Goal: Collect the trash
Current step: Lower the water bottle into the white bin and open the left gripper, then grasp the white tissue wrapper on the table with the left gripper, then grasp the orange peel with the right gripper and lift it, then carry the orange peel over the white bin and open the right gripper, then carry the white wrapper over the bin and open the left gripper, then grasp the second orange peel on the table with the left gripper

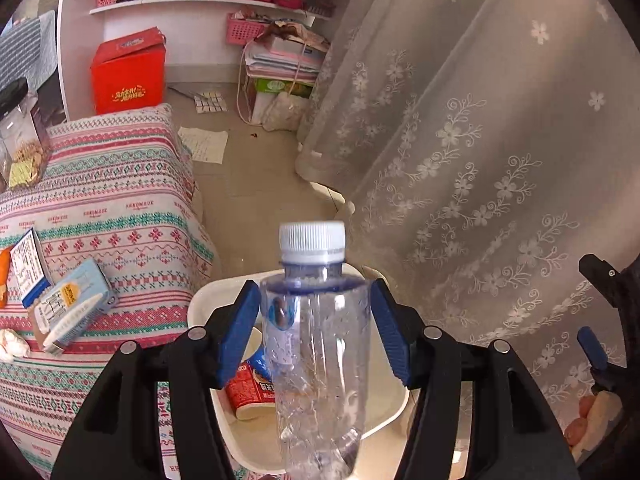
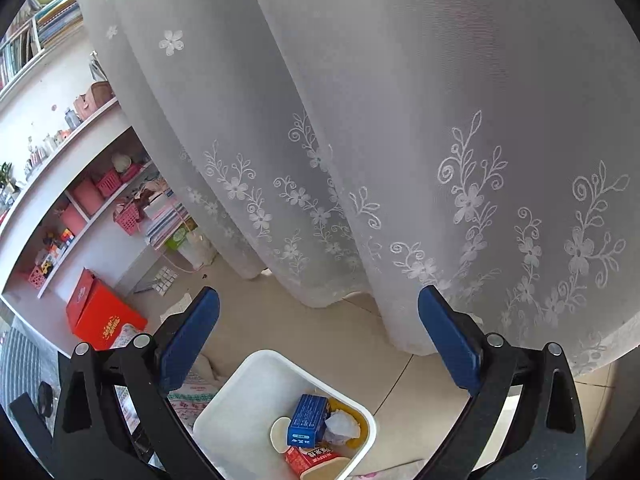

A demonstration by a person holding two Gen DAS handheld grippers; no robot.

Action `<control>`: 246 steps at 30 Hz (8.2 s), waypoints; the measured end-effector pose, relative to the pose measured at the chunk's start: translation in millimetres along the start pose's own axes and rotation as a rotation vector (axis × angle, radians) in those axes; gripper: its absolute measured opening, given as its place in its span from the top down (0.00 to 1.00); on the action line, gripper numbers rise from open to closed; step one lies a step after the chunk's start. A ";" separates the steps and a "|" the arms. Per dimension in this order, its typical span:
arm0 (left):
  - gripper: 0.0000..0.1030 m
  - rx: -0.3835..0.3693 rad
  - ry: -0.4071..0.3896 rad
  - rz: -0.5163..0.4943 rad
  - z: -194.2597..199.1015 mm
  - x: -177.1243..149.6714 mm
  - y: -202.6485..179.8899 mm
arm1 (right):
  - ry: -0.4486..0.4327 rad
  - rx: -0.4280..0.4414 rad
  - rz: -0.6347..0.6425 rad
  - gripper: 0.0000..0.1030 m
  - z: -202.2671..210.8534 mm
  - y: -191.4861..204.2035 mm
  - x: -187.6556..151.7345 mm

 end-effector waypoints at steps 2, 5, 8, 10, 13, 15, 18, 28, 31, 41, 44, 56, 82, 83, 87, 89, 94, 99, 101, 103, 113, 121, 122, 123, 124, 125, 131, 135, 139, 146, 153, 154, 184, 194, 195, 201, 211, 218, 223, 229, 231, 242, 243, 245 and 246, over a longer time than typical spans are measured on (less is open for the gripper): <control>0.31 0.005 0.008 0.006 -1.2 -2.9 2.9 | 0.007 0.006 0.026 0.07 -0.9 4.5 -3.1; 0.26 0.035 -0.008 -0.019 4.7 -0.7 12.5 | 0.016 0.019 0.075 0.07 -1.4 15.5 -9.5; 0.23 0.091 -0.030 -0.016 16.7 5.6 33.4 | 0.028 0.047 0.119 0.07 1.2 32.3 -18.2; 0.23 0.134 -0.042 -0.014 24.8 11.4 50.5 | 0.034 0.067 0.152 0.07 3.9 45.4 -25.6; 0.23 0.207 -0.076 -0.019 39.6 21.6 76.7 | 0.031 0.099 0.208 0.07 11.4 69.1 -37.7; 0.19 0.237 -0.098 -0.009 49.7 27.7 93.5 | 0.028 0.125 0.248 0.07 17.1 85.6 -45.6; 0.17 0.270 -0.119 0.013 63.0 34.2 119.5 | 0.023 0.157 0.311 0.07 25.9 111.0 -59.6; 0.17 0.393 -0.127 0.107 94.6 35.4 217.7 | 0.046 0.253 0.480 0.07 49.6 190.7 -117.0; 0.17 0.426 -0.122 0.141 104.0 33.5 248.7 | 0.058 0.281 0.515 0.07 57.8 214.7 -136.2; 0.17 0.542 -0.120 0.196 136.2 33.0 351.3 | 0.103 0.395 0.602 0.07 89.5 295.0 -206.9; 0.17 0.587 -0.100 0.188 140.5 34.5 387.3 | 0.119 0.422 0.631 0.07 98.2 312.8 -228.0; 0.17 0.525 0.073 0.143 97.1 21.2 475.9 | 0.211 0.453 0.696 0.07 98.4 343.4 -278.3; 0.66 0.444 -0.249 0.372 283.8 63.3 464.6 | 0.317 1.138 1.335 0.09 198.7 418.4 -401.2; 0.66 0.437 -0.273 0.385 293.5 62.3 464.2 | 0.336 1.158 1.388 0.13 201.8 421.4 -414.4; 0.66 0.422 -0.276 0.434 301.6 56.6 477.7 | 0.424 1.163 1.526 0.20 197.3 427.4 -451.9; 0.66 0.424 -0.256 0.444 298.8 53.5 483.1 | 0.460 1.153 1.544 0.24 191.3 430.0 -463.7; 0.66 0.391 -0.241 0.475 299.4 50.7 482.5 | 0.534 1.130 1.599 0.48 183.6 434.8 -486.8; 0.65 0.399 -0.244 0.475 300.9 51.1 483.8 | 0.572 1.137 1.594 0.84 185.4 435.9 -493.2; 0.65 0.413 -0.242 0.485 302.0 48.6 488.6 | 0.567 1.148 1.565 0.88 189.7 440.9 -491.1; 0.65 0.423 -0.243 0.497 304.0 46.9 493.4 | 0.555 1.165 1.513 0.88 195.8 447.5 -483.9; 0.65 0.440 -0.263 0.502 311.2 47.7 497.7 | 0.388 1.186 1.208 0.89 225.0 496.1 -406.9; 0.65 0.448 -0.293 0.480 311.8 51.6 486.8 | 0.269 1.171 0.943 0.88 249.1 497.8 -336.2; 0.65 0.456 -0.299 0.469 312.0 51.9 484.2 | 0.263 1.159 0.909 0.88 248.9 493.8 -328.9; 0.65 0.461 -0.304 0.459 311.7 52.1 481.2 | 0.258 1.144 0.881 0.88 247.3 489.0 -323.1; 0.65 0.460 -0.309 0.453 311.1 52.7 477.5 | 0.251 1.127 0.859 0.88 246.5 483.7 -317.2; 0.65 0.455 -0.315 0.450 310.6 53.3 474.0 | 0.240 1.108 0.844 0.88 244.7 478.2 -312.4; 0.65 0.471 -0.357 0.379 307.2 57.1 446.5 | 0.155 0.993 0.799 0.88 231.4 441.7 -290.0; 0.65 0.476 -0.364 0.298 294.7 57.1 420.1 | 0.144 0.914 0.732 0.88 217.3 414.8 -275.1; 0.65 0.499 -0.368 0.209 279.6 58.1 397.7 | 0.123 0.842 0.684 0.88 204.8 391.9 -258.2; 0.65 0.510 -0.403 0.101 262.7 63.3 360.7 | 0.074 0.744 0.625 0.88 180.9 360.8 -227.7; 0.65 0.475 -0.393 0.058 234.9 63.1 322.6 | 0.051 0.674 0.584 0.88 157.7 331.2 -200.7; 0.65 0.467 -0.391 0.053 230.9 63.2 316.6 | 0.045 0.662 0.579 0.88 154.7 325.8 -195.9; 0.65 0.236 -0.284 -0.084 115.8 38.4 127.1 | 0.011 0.234 0.381 0.26 34.6 113.6 -65.0; 0.65 0.098 -0.217 -0.118 72.5 25.2 39.5 | -0.092 0.107 0.229 0.07 25.2 51.9 -8.0; 0.64 0.088 -0.214 -0.125 70.8 24.0 31.5 | -0.089 0.102 0.210 0.07 24.8 47.8 -5.5; 0.44 0.001 -0.161 -0.154 50.6 17.7 -12.0 | -0.092 0.075 0.152 0.07 20.9 29.7 4.9; 0.19 0.092 -0.170 -0.244 50.2 12.8 -16.3 | -0.094 0.047 0.162 0.07 20.9 18.6 4.3; 0.14 0.178 -0.181 -0.276 59.0 17.5 17.3 | -0.048 0.080 0.233 0.07 21.8 45.3 -17.3; 0.14 0.248 -0.190 -0.252 72.7 24.7 58.7 | -0.049 0.125 0.322 0.07 32.4 80.0 -34.5; 0.14 0.298 -0.216 -0.213 94.7 39.1 106.9 | -0.046 0.178 0.435 0.07 45.6 122.2 -62.2; 0.13 0.318 -0.216 -0.205 99.8 42.9 122.8 | -0.041 0.198 0.474 0.07 50.8 136.0 -74.1; 0.13 0.432 -0.157 -0.141 110.1 41.7 217.1 | 0.015 0.323 0.573 0.07 77.0 216.5 -132.0; 0.13 0.444 -0.153 -0.135 111.1 42.4 226.4 | 0.021 0.336 0.576 0.07 80.3 224.3 -137.3; 0.13 0.462 -0.142 -0.121 112.1 43.1 244.9 | 0.042 0.365 0.578 0.07 85.5 239.6 -148.6; 0.13 0.468 -0.131 -0.112 111.4 42.6 254.5 | 0.055 0.378 0.579 0.07 87.6 246.9 -154.1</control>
Point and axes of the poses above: each gripper's, at about its wrist camera, not at the fingertips, and z roughly against the way its jaws point, y to its left, x to its top, the point moved 9 cm from there along -z, roughly the way its jaws point, and after that the axes turned 13 degrees about -y, right-handed, at the moved point
